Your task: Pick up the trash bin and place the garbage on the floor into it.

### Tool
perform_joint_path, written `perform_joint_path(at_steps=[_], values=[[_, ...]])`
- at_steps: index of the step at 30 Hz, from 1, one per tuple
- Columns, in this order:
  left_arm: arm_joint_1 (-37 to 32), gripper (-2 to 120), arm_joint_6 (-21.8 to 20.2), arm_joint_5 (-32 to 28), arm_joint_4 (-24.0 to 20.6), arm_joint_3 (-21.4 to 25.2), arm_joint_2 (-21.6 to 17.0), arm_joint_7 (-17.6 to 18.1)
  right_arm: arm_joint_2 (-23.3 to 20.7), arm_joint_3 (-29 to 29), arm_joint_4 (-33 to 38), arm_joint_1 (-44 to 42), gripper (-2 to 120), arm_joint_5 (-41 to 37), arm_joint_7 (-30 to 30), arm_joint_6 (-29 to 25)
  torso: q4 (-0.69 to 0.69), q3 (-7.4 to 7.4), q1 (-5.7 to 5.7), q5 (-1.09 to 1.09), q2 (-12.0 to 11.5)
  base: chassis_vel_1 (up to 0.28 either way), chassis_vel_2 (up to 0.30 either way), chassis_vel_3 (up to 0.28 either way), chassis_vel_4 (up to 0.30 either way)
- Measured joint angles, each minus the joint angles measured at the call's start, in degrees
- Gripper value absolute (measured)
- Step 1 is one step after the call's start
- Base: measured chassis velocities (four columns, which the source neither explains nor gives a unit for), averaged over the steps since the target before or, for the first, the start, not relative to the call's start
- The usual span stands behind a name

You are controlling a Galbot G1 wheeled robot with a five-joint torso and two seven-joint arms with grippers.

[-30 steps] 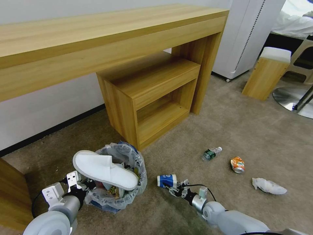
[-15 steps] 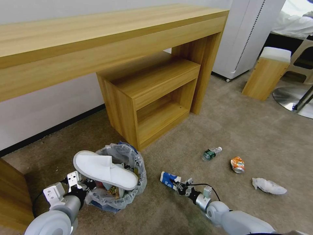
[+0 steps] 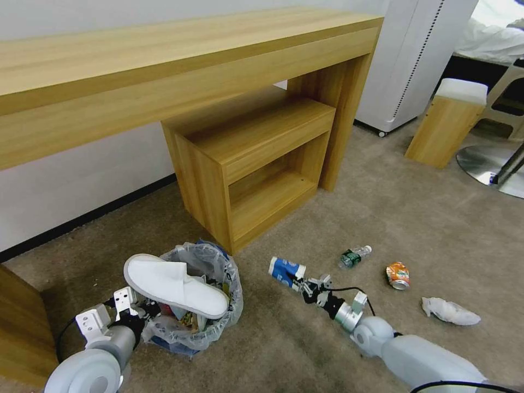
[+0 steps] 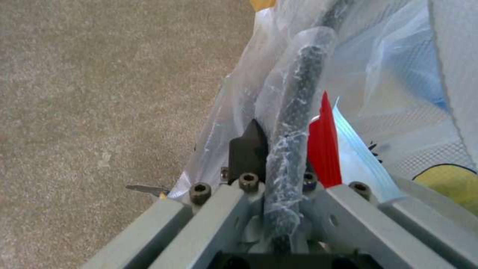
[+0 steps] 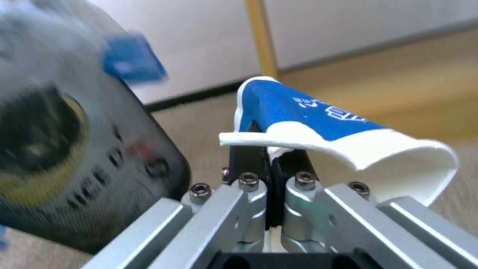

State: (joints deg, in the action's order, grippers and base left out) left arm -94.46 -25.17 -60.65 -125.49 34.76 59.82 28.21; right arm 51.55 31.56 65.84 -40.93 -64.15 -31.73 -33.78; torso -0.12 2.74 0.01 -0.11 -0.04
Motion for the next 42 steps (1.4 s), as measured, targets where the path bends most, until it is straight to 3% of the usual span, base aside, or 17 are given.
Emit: perform_joint_path(at_steps=[6,16,26,33,42], values=[[-0.06,0,0.0,0.15,0.11,-0.17,-0.25,0.0,-1.98,-3.4,7.05,1.5,0,3.32,-3.32,-1.87,0.0,0.0,0.0,-0.01,0.0,0.0,0.0,0.0,0.0],[0.35,0,-0.19,0.25,0.48,-0.77,-0.43,0.35,-5.87,-3.06,17.34,5.86,0,5.16,-5.9,-1.69,0.0,0.0,0.0,0.0,0.0,0.0,0.0,0.0,0.0],[0.79,0,-0.49,0.68,0.23,-1.35,0.09,0.6,-7.33,9.64,26.04,18.04,0,3.96,-6.1,0.98,0.0,-0.01,0.0,0.0,0.0,0.0,0.0,0.0,0.0],[0.84,0,-0.56,0.68,-0.48,-1.28,0.31,0.64,-5.12,18.59,26.76,27.67,0,0.86,-5.99,2.27,0.02,0.0,0.0,-0.02,0.0,0.0,0.0,0.0,0.0],[1.15,0,-0.59,0.44,-0.83,-0.75,0.41,0.74,-4.33,24.81,27.36,30.68,0,-0.03,-5.57,2.76,0.01,0.0,0.0,0.0,0.0,0.0,0.0,0.0,0.0]])
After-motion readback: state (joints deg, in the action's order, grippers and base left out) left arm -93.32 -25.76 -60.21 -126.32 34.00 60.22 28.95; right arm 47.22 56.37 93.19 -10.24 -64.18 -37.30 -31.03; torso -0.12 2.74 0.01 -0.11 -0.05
